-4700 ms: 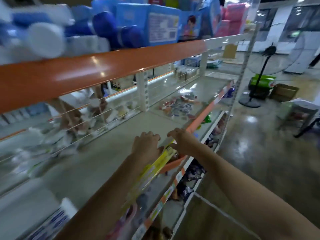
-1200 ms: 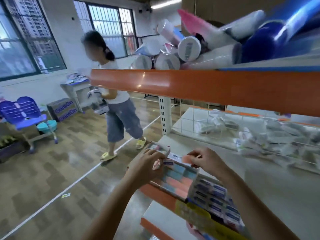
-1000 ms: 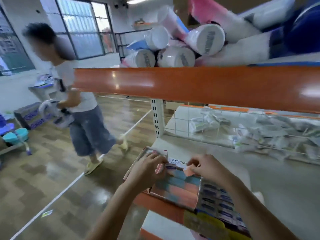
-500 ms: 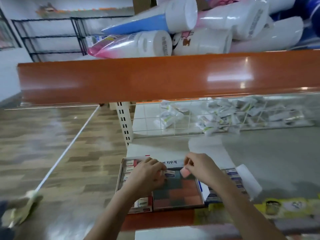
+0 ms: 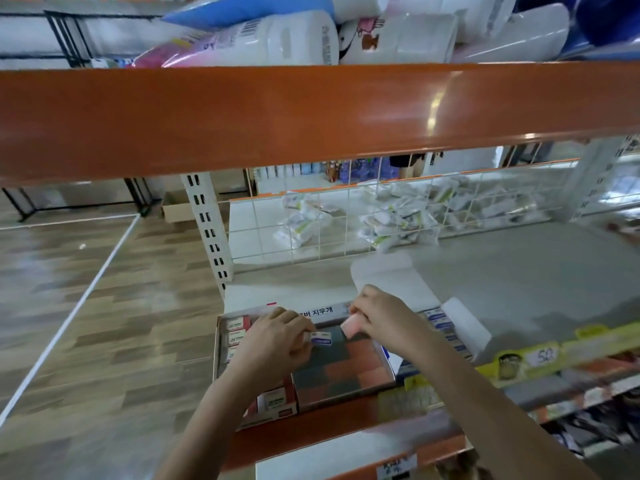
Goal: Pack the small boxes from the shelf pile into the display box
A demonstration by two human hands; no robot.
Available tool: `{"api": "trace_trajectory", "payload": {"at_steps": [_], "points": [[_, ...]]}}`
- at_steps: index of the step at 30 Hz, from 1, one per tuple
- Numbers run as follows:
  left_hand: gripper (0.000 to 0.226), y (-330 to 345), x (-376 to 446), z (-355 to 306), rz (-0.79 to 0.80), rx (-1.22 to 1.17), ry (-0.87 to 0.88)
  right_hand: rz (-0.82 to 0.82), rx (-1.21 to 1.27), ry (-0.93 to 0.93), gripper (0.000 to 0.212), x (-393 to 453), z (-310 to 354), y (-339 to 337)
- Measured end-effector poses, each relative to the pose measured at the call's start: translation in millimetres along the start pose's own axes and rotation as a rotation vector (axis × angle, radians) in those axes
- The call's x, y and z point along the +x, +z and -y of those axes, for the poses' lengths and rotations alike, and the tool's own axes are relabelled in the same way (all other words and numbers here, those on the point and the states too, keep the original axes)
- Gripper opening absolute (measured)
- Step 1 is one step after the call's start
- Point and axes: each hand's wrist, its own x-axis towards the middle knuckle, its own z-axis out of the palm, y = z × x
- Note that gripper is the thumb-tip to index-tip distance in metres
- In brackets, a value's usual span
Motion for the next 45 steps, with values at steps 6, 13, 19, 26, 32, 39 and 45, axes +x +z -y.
{"api": "trace_trajectory", "payload": {"at_steps": [6,13,19,26,32,39,45], "points": [[0.032,-2.1,0.8,-3.7,0.049,0.032,0.026,-0.015,-0.081,-0.027,0.025,-1.5,-0.9,2.5],[0.032,-0.4,-0.5,-3.5,0.085,0.025,0.022,-0.076,-0.163,-0.062,0.021,-1.6,-3.1,17.6],[0.033,-5.0,-1.5,-7.1,0.043,0.013,0.035,-0.09,-0.127,-0.085,0.029,-3.9,-3.5,17.9],[0.028,-16.1,12.3,-38.8,-0.087,-0.065,0.043,-0.276,0.054,0.051,0.026,-34.9,-37.4,-28.0],[0.03,-8.5,40.6,-100.0,-0.118,-0.114,0.1,-0.252,-0.007,0.29,0.03,-68.6,-101.7,-53.4],[0.03,23.0,71.5,-155.6,0.014,0.004,0.061,-0.151,0.185,0.341,0.029,-81.6,-141.4,-49.0],[0.026,46.3,78.3,-174.6,0.045,0.074,-0.06,-0.142,0.292,0.259,0.03,-85.1,-157.1,-41.5]]}}
